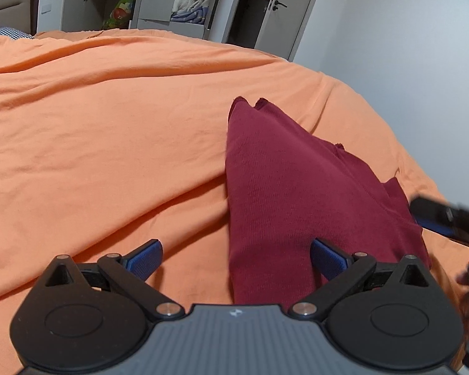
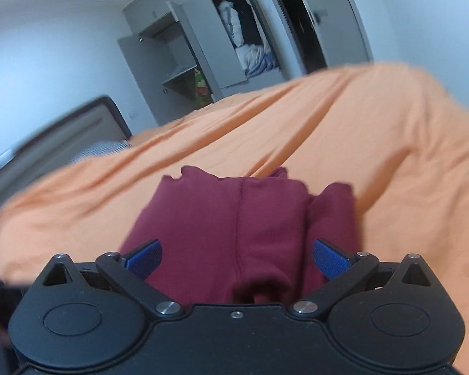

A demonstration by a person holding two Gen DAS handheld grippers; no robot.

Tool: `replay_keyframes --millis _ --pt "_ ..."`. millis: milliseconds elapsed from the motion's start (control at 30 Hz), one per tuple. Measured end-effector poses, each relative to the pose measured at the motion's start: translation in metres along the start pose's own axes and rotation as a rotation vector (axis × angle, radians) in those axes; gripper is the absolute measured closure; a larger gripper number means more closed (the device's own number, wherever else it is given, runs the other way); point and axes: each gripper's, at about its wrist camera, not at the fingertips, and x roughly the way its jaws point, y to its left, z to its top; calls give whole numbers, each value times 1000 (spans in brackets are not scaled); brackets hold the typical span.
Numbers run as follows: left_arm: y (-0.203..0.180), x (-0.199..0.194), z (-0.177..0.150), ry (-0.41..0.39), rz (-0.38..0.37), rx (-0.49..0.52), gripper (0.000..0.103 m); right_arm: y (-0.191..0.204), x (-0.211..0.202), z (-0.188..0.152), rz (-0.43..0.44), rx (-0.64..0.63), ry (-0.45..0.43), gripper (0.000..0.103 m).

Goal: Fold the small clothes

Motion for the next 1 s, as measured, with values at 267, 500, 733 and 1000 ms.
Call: replay_keyframes --millis 267,500,733,1000 --pt "1 0 -1 9 -2 -3 1 -30 30 6 -52 193 -1 46" --pt "-4 -1 0 10 14 -4 0 -16 20 0 -150 138 -67 96" --pt "-15 -13 14 -35 -35 14 0 8 -17 13 -199 -20 -241 98" --pt "-28 1 16 -24 -31 41 0 -12 -18 0 -296 -20 -187 97"
